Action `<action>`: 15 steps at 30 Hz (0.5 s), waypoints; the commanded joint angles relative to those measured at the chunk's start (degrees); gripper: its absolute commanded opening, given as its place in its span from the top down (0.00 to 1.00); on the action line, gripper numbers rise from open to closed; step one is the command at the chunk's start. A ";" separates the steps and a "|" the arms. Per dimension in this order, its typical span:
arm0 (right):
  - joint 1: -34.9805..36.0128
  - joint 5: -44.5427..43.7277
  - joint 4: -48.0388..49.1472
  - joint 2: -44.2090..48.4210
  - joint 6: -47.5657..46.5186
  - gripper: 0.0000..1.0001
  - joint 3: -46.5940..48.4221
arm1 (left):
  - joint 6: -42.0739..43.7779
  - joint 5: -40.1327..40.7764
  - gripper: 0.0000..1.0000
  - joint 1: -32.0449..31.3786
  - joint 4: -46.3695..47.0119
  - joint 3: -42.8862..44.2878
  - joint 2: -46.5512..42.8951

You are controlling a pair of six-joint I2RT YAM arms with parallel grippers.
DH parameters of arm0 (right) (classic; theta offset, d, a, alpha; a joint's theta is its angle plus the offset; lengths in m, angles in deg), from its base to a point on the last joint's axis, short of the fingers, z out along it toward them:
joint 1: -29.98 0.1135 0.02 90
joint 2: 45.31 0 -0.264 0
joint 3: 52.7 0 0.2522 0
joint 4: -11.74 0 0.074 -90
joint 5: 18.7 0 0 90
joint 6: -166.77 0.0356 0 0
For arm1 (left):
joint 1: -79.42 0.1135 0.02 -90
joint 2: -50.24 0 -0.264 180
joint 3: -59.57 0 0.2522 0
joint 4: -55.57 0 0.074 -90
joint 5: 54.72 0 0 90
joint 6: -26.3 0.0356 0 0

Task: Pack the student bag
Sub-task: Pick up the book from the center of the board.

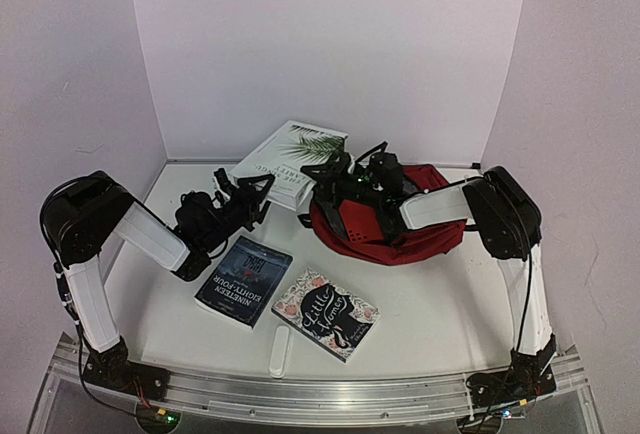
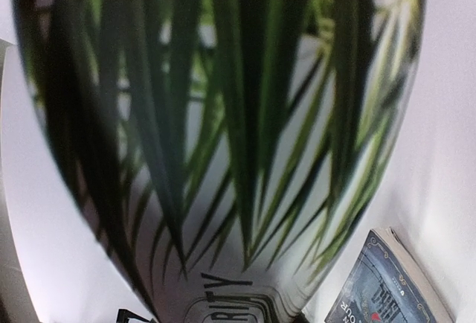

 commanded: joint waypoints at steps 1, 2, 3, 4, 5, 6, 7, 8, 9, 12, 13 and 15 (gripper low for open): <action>0.55 0.77 5.42 5.33 -0.72 0.79 -0.37 | -0.05 0.11 0.52 0.03 4.58 -0.08 -1.32; 0.63 0.85 5.42 5.39 -0.74 0.79 -0.52 | -0.23 0.18 0.55 0.04 5.12 -0.21 -1.09; 0.75 0.94 5.43 5.47 -0.74 0.78 -0.76 | -0.45 0.46 0.58 0.09 5.71 -0.40 -0.86; 0.94 1.00 5.42 5.59 -0.75 0.78 -1.03 | -0.72 0.60 0.61 0.21 6.32 -0.59 -0.62; 1.06 1.00 5.40 5.72 -0.75 0.76 -1.36 | -0.99 0.45 0.64 0.37 6.65 -0.63 -0.40; 1.08 0.94 5.34 5.86 -0.76 0.72 -1.66 | -1.22 0.40 0.66 0.49 6.92 -0.69 -0.25; 1.01 0.89 5.02 6.20 -1.21 0.63 -2.13 | -1.38 0.56 0.67 0.50 6.95 -0.82 -0.30; 0.88 0.86 4.48 6.70 -1.88 0.56 -2.63 | -1.47 0.54 0.69 0.50 6.91 -1.03 -0.44; 0.68 0.78 3.50 7.28 -2.70 0.51 -3.10 | -1.28 0.43 0.71 0.50 6.77 -1.32 -0.72; -1.16 0.72 -2.05 9.69 -7.17 0.36 -4.72 | 0.46 -0.23 0.74 0.58 2.25 -2.50 -3.68; -1.98 0.54 -5.25 10.88 -9.84 0.33 -5.43 | 1.62 -0.65 0.75 0.65 -0.18 -2.66 -5.17; -3.53 0.05 -12.58 13.18 -15.60 0.28 -6.63 | 4.03 -1.79 0.77 0.83 -6.03 -2.67 -7.95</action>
